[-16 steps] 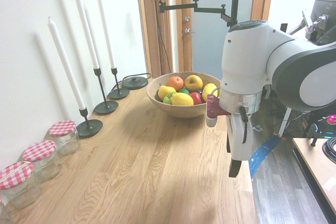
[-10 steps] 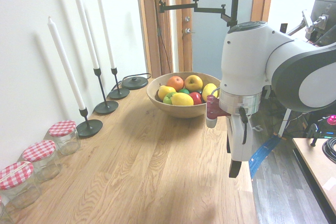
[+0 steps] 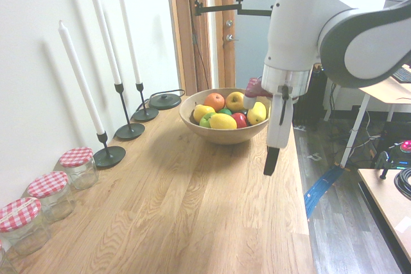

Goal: Take yellow lemon out of the basket

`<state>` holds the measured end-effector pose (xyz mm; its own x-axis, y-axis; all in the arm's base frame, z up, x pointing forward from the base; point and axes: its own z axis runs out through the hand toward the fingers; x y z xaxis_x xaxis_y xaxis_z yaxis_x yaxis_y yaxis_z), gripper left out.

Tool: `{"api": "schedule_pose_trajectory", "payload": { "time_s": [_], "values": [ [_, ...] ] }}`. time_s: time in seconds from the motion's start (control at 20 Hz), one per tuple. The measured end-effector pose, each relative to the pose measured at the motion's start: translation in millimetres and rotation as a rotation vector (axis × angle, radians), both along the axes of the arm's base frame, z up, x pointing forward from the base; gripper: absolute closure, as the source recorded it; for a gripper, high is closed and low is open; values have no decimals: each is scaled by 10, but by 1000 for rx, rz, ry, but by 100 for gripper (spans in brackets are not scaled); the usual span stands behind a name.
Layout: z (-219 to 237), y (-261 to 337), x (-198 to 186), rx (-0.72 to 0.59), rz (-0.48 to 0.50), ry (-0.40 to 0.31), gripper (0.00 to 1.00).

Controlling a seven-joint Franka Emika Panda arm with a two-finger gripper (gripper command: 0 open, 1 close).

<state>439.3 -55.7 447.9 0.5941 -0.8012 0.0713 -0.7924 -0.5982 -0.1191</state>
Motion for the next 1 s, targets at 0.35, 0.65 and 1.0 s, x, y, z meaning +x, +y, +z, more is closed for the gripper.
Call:
{"api": "schedule_pose_trajectory", "payload": {
  "time_s": [0.35,0.65,1.0],
  "values": [
    [328,-584,-3,-53,8,-19,0],
    [339,-1232,112,-63,-9,-5,0],
    [270,-1972,446,-46,-22,23,0]
  ]
}}
